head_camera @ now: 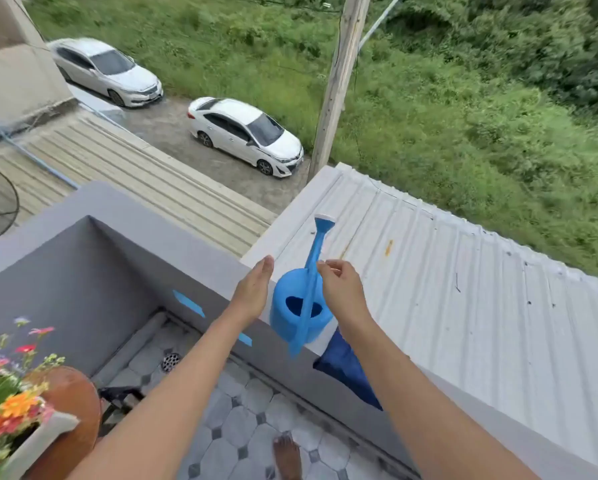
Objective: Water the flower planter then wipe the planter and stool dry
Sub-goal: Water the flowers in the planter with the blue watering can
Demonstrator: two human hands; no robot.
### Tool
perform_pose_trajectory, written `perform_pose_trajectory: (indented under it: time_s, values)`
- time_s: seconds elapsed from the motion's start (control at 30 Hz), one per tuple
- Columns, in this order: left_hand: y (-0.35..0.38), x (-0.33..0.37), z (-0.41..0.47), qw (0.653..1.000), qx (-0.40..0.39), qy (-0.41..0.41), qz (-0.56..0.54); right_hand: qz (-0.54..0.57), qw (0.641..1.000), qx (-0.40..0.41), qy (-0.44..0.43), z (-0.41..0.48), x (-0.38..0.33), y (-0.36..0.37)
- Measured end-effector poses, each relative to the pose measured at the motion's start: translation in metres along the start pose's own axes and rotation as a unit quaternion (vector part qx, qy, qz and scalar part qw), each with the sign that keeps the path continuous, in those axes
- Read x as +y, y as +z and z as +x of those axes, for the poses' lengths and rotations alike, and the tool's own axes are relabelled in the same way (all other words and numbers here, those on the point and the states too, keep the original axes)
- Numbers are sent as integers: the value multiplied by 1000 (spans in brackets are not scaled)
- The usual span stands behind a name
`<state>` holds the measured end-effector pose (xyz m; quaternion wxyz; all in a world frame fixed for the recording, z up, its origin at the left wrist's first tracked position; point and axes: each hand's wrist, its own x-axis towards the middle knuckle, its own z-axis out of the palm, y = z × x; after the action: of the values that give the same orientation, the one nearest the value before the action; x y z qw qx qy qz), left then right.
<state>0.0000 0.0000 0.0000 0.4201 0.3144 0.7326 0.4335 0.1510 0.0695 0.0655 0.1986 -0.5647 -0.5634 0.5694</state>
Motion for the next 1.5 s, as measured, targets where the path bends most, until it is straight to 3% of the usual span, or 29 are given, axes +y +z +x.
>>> perform_pose_trajectory:
  time_s: [0.1, 0.2, 0.43, 0.57, 0.93, 1.2, 1.43, 1.5]
  values:
    - [21, -17, 8, 999, -13, -43, -28, -59, 996, -28, 57, 13, 17, 9]
    - [41, -34, 5, 997, -1, -64, -43, -31, 993, -85, 78, 18, 25, 15]
    - [36, -34, -7, 993, 54, -63, -78, -67, 984, -163, 35, 28, 3, 23]
    - [20, -37, -30, 984, 124, -65, -109, -112, 968, -226, -6, 21, -13, 45]
    - [-58, -50, -138, 931, 282, -39, -227, -288, 848, -397, -202, -62, -74, 131]
    - [-97, -52, -223, 862, 445, -38, -239, -381, 769, -429, -283, -151, -90, 192]
    - [-122, -69, -281, 851, 485, -71, -186, -456, 706, -436, -322, -216, -95, 223]
    - [-128, -74, -291, 852, 491, -74, -169, -460, 720, -427, -296, -229, -93, 232]
